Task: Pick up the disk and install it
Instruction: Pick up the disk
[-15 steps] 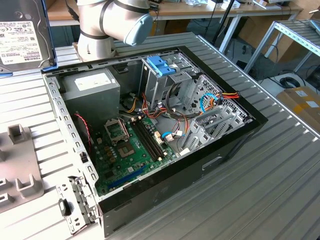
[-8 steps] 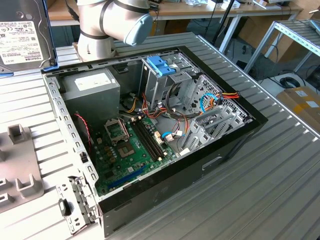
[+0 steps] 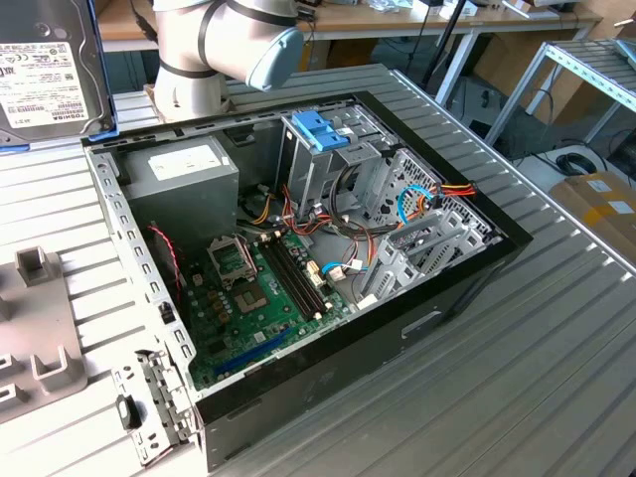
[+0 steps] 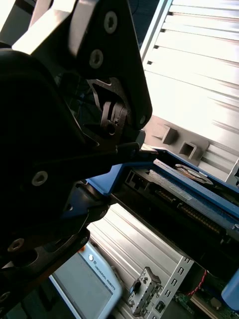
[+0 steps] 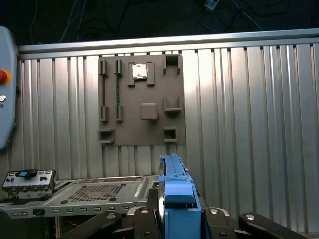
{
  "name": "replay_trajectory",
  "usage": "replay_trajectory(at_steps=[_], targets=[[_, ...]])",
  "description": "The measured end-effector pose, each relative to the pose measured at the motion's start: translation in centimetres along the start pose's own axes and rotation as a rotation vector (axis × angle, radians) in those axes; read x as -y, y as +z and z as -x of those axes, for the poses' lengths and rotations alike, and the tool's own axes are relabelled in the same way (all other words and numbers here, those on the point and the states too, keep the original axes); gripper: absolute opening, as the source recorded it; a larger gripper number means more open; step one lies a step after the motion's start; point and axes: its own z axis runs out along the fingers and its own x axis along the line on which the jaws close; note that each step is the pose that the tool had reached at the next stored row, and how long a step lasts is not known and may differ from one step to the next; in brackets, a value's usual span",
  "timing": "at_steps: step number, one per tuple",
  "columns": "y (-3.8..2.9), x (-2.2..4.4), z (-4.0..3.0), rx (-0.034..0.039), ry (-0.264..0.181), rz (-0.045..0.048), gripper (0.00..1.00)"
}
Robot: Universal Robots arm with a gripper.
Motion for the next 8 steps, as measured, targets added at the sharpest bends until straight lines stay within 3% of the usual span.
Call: replay_trajectory(at_steps=[8], targets=[[-0.01, 0.38, 0.02, -0.0010, 0.000, -0.0001, 0.37]])
